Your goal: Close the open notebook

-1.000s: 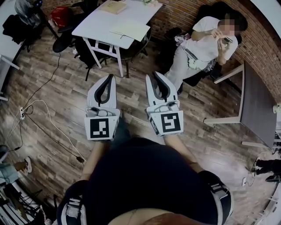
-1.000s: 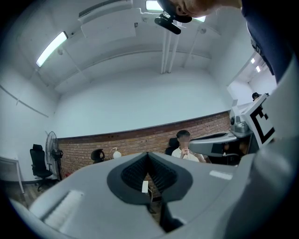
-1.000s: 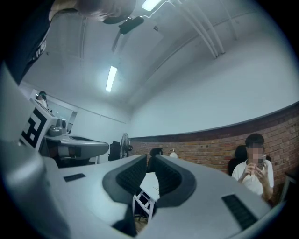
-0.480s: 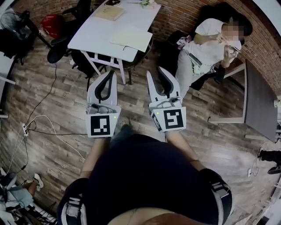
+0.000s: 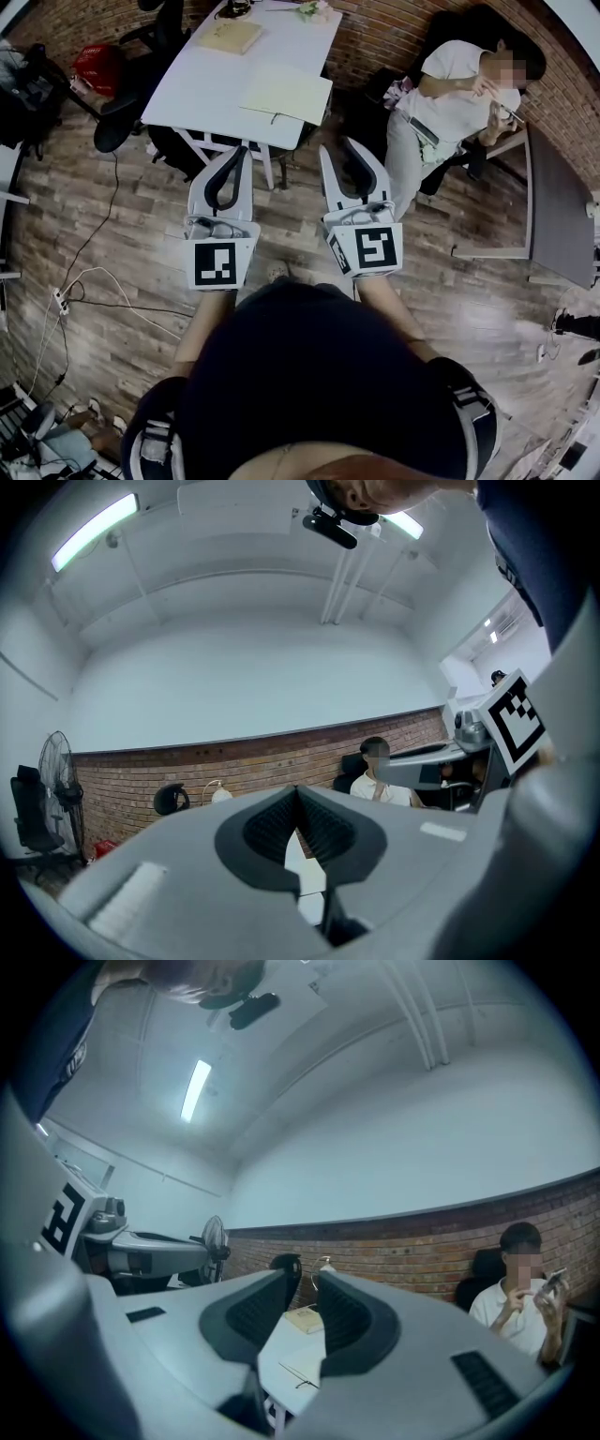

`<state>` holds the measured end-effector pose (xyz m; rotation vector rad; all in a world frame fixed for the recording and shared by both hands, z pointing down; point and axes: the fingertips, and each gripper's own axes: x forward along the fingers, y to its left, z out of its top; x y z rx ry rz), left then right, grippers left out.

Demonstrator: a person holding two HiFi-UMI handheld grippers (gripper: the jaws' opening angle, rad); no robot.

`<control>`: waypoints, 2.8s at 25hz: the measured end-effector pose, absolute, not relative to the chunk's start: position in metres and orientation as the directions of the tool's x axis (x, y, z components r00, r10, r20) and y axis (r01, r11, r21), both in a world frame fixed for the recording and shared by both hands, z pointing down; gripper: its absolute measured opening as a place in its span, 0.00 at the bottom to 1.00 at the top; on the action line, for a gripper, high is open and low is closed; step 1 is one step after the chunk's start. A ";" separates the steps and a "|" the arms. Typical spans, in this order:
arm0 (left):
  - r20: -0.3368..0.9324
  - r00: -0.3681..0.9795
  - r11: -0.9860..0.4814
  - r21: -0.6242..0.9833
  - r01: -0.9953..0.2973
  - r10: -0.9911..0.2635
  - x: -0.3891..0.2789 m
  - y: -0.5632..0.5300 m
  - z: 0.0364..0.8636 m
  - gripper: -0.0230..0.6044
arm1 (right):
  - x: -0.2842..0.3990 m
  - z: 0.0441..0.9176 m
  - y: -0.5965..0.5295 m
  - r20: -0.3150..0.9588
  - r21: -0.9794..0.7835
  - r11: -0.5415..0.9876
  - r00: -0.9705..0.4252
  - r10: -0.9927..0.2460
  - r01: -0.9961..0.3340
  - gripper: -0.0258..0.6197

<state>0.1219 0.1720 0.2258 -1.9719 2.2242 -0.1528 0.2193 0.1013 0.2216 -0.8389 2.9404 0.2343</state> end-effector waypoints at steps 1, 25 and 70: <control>-0.055 -0.109 0.118 -0.187 -0.975 -0.993 0.117 0.170 0.227 0.05 | 0.215 0.223 0.099 -0.111 0.124 0.837 -0.846 -0.522 -0.533 0.16; -0.057 -0.107 0.115 -0.148 -0.982 -0.993 0.055 0.135 0.244 0.05 | 0.164 0.240 0.059 -0.100 0.107 0.823 -0.829 -0.550 -0.558 0.16; -0.034 0.102 -0.093 -0.191 -0.977 -0.994 -0.061 -0.148 0.258 0.05 | 0.066 0.273 -0.197 -0.039 0.069 0.695 -0.698 -0.715 -0.716 0.16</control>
